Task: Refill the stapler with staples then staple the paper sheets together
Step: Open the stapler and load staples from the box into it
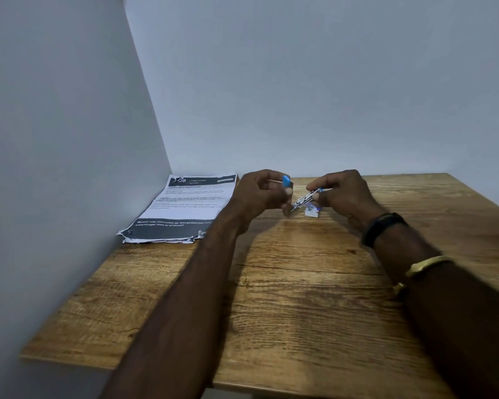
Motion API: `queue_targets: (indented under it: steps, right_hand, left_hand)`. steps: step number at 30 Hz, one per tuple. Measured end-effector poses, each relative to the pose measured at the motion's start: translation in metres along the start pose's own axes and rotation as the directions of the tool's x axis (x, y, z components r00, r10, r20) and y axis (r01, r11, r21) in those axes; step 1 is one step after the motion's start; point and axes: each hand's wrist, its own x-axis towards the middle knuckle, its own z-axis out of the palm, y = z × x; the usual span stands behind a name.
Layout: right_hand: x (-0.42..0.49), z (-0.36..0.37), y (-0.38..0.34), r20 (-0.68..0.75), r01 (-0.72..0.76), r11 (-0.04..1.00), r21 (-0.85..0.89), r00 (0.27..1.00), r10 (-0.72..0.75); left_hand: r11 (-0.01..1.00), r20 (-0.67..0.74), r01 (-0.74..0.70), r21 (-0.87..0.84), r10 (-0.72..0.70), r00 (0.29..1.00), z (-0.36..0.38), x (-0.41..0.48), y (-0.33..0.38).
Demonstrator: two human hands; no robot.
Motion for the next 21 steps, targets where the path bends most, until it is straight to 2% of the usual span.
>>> queue_targets:
  steps: [5,9,12,16,21]
  right_hand:
    - [-0.005,0.006,-0.005,0.188,-0.045,0.965,0.257,0.982,-0.004]
    - [-0.003,0.005,-0.005,0.215,-0.083,0.931,0.356,0.977,0.005]
    - [-0.002,0.006,-0.002,0.184,-0.121,0.929,0.351,0.981,0.058]
    - [-0.001,0.011,0.000,0.206,-0.164,0.921,0.353,0.974,0.095]
    - [0.001,0.009,-0.005,0.386,-0.321,0.801,0.505,0.914,0.123]
  left_hand:
    - [0.992,-0.027,-0.069,0.107,0.072,0.997,0.015,-0.001,-0.004]
    - [0.994,0.014,0.103,-0.029,-0.103,0.995,0.016,-0.003,-0.001]
    - [0.973,0.085,0.213,-0.085,-0.206,0.975,0.022,-0.006,0.001]
    - [0.963,0.094,0.227,-0.147,-0.215,0.972,0.029,-0.007,0.000]
    - [0.944,-0.011,0.187,-0.272,-0.198,0.980,0.031,-0.008,-0.002]
